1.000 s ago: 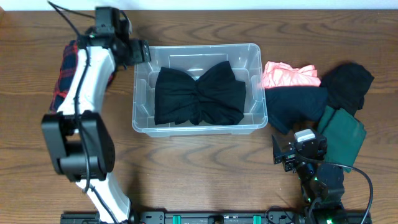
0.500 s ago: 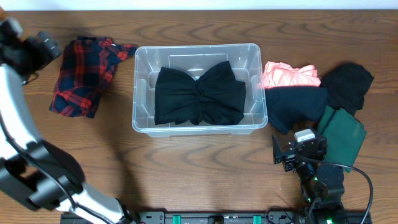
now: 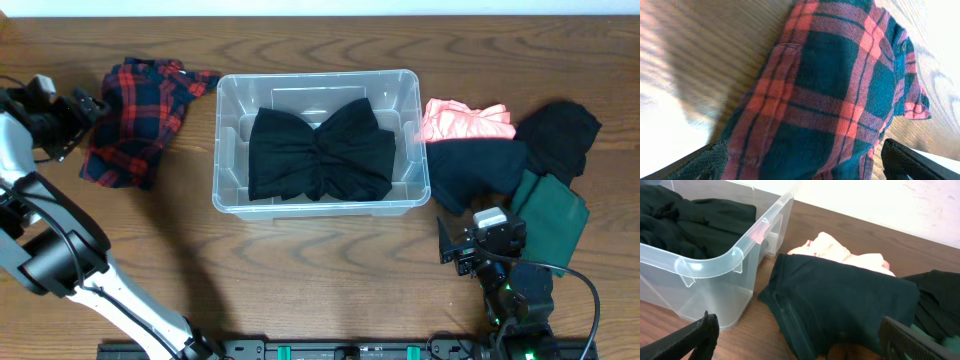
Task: Pack container
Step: 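Move the left gripper to the plaid shirt and grasp it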
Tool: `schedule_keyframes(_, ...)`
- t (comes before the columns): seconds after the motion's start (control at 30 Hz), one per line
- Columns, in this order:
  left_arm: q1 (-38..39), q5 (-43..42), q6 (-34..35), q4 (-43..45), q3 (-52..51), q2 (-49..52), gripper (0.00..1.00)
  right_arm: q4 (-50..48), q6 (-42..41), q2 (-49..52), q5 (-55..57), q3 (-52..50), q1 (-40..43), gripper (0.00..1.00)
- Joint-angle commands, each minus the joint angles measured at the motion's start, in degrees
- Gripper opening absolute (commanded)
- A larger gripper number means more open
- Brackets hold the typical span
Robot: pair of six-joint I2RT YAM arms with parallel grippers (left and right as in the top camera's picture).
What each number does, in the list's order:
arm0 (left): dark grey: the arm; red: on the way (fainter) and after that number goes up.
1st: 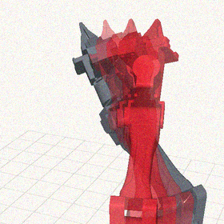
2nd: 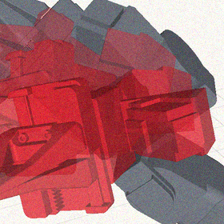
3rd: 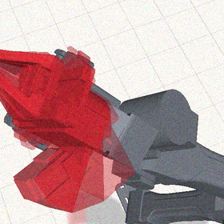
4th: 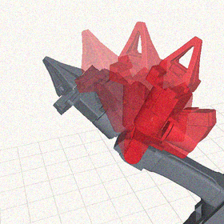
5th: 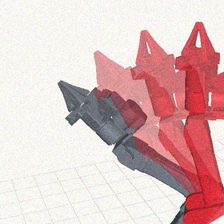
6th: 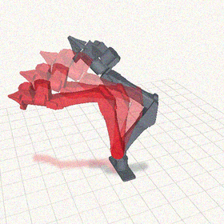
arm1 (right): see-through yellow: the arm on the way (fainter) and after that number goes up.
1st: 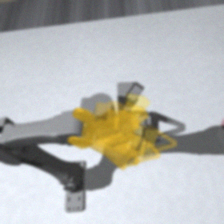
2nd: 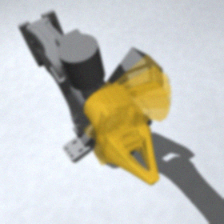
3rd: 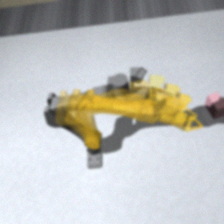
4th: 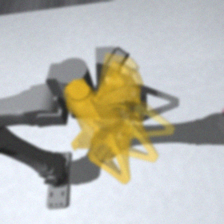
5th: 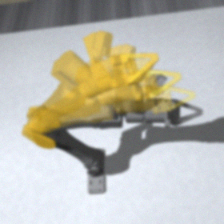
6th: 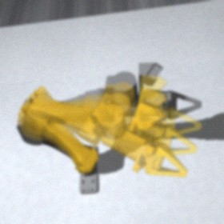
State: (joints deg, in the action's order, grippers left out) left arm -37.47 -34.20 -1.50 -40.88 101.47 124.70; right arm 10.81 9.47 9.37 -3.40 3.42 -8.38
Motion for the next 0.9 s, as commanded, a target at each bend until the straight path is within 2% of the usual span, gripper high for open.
schedule_keyframes(0.0, 1.3, -1.2, -3.5, -0.2, 0.0, 3.6, 0.97, 0.0, -0.6, 0.0, -0.2, -0.2, 0.5, 0.99)
schedule_keyframes(0.17, 2.8, -1.2, -3.6, -2.3, 0.0, 7.3, 0.95, -0.1, -0.6, 0.0, -0.2, -0.2, 0.5, 0.99)
schedule_keyframes(0.53, 7.5, -1.2, -3.3, -19.6, -0.2, 7.9, 0.87, 0.0, -0.6, 0.0, -0.2, -0.2, 0.5, 0.99)
schedule_keyframes(0.87, 4.3, -1.2, 1.1, -18.2, 2.1, 1.3, 0.86, -0.1, -0.6, 0.0, -0.2, -0.2, 0.5, 0.99)
